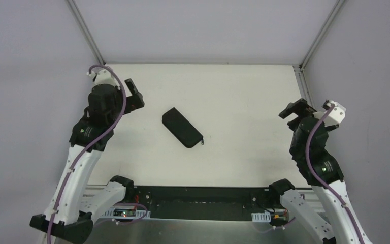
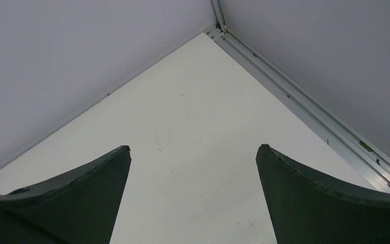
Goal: Sort the hair-cutting tools
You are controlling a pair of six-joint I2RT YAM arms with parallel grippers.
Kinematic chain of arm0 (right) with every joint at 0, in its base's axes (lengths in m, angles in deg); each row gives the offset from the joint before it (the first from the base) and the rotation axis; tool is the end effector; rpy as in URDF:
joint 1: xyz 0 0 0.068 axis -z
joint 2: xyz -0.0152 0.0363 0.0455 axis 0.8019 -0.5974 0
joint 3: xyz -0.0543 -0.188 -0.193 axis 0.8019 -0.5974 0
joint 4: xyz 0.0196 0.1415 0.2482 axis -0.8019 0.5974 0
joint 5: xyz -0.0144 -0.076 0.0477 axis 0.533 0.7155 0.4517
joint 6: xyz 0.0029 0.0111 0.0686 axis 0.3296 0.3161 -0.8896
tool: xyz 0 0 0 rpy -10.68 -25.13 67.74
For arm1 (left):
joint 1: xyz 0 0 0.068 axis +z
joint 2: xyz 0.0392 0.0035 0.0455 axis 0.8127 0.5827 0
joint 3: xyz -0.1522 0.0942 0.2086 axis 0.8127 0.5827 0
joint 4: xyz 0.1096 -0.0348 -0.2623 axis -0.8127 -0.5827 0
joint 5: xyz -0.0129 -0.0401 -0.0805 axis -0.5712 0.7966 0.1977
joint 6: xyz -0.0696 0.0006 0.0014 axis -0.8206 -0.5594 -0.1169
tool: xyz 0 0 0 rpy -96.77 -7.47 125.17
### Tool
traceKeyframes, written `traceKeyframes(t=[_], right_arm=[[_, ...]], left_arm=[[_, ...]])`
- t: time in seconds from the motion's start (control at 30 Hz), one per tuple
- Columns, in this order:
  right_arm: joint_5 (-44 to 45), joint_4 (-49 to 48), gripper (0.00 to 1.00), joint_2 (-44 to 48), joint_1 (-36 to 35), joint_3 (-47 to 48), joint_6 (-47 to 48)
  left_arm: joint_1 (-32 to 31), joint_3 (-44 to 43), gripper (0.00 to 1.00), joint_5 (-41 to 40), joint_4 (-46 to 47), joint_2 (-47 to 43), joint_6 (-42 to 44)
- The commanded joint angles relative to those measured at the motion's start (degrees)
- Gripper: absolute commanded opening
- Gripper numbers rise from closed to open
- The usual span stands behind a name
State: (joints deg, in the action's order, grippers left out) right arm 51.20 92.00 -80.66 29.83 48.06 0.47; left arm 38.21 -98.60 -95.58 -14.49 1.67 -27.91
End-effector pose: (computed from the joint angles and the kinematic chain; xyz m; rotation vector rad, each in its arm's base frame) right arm 0.1546 0.0223 0.3894 0.4398 1.6089 -0.2210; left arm 0.2266 -0.0529 0.4079 -0.2761 1.8826 -0.2702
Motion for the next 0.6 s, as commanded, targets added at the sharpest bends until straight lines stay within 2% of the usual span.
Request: traceKeyframes(t=[0.0,0.27,0.57], right_arm=[[2.49,-3.91,0.99,2.15,0.19,2.94,3.7],[-1.48,-8.79,0.99,2.17,0.11,4.94,5.0],[-5.95,-12.82,0.99,0.46,0.1,4.91,5.7]], left_arm=[[-0.06,-5.12,0.99,-13.49,-3.09,-4.66,8.2],[-0.12,-11.04,0.99,-18.51,-3.09,-9.78,12.84],[-0.12,-9.7,0.99,-18.46,-3.06,-12.81,12.29]])
